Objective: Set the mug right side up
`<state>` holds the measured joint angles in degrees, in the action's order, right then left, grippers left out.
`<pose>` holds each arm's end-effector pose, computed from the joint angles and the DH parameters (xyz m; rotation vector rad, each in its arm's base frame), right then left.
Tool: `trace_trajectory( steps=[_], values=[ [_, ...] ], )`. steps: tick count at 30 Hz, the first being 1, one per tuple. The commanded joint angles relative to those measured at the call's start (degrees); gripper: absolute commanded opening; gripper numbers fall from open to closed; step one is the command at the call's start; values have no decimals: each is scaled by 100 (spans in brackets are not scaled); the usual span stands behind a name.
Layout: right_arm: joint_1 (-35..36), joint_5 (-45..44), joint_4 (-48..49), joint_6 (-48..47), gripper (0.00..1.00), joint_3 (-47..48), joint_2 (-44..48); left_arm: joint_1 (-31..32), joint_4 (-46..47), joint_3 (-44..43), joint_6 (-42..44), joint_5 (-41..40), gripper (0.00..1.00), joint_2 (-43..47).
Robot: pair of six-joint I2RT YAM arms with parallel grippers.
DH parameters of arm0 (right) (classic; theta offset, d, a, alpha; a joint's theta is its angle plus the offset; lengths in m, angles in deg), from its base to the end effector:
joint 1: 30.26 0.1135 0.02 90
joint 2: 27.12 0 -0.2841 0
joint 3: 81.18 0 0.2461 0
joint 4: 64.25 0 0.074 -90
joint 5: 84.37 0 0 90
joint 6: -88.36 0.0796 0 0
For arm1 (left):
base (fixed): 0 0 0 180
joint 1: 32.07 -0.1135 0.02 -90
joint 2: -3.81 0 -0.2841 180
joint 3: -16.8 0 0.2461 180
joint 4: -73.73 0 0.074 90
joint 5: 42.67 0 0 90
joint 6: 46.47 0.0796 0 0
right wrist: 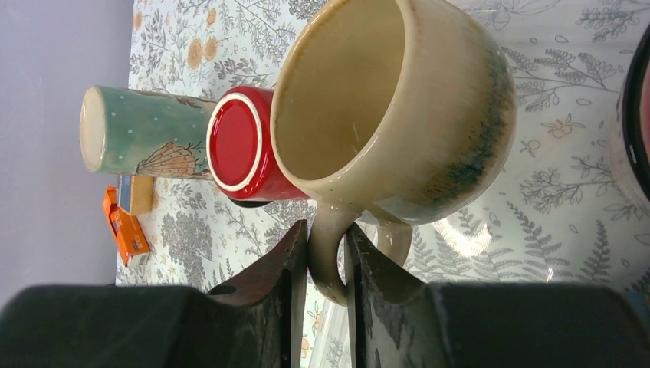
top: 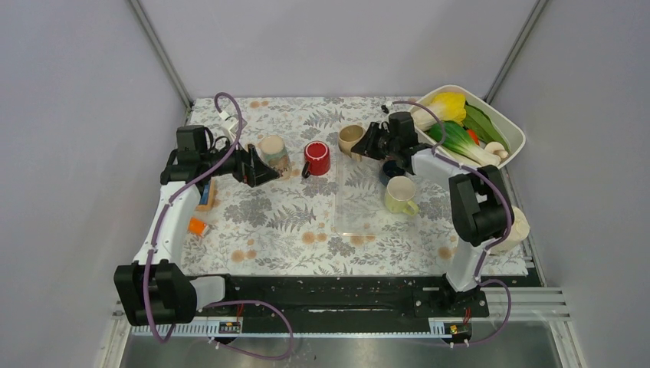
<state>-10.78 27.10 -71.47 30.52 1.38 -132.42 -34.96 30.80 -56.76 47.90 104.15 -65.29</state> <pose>0.4147 0.1776 0.2185 0.0034 2.1933 0.9208 0.2591 -0.0536 0.3249 0.5468 1.9889 -1.0164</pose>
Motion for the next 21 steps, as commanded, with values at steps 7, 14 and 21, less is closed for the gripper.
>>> trace_trajectory(
  steps=[7, 14, 21],
  values=[
    [-5, -95, 392, -150, 0, 730, -186, -13, 116, 41, 162, 255, 99, 48],
    [-1, -245, 240, -189, 0, 821, -326, -11, 131, 71, 153, 342, 99, 72],
    [-6, -173, 137, -140, 20, 903, -422, -17, 129, 67, 153, 378, 99, 74]
  ],
)
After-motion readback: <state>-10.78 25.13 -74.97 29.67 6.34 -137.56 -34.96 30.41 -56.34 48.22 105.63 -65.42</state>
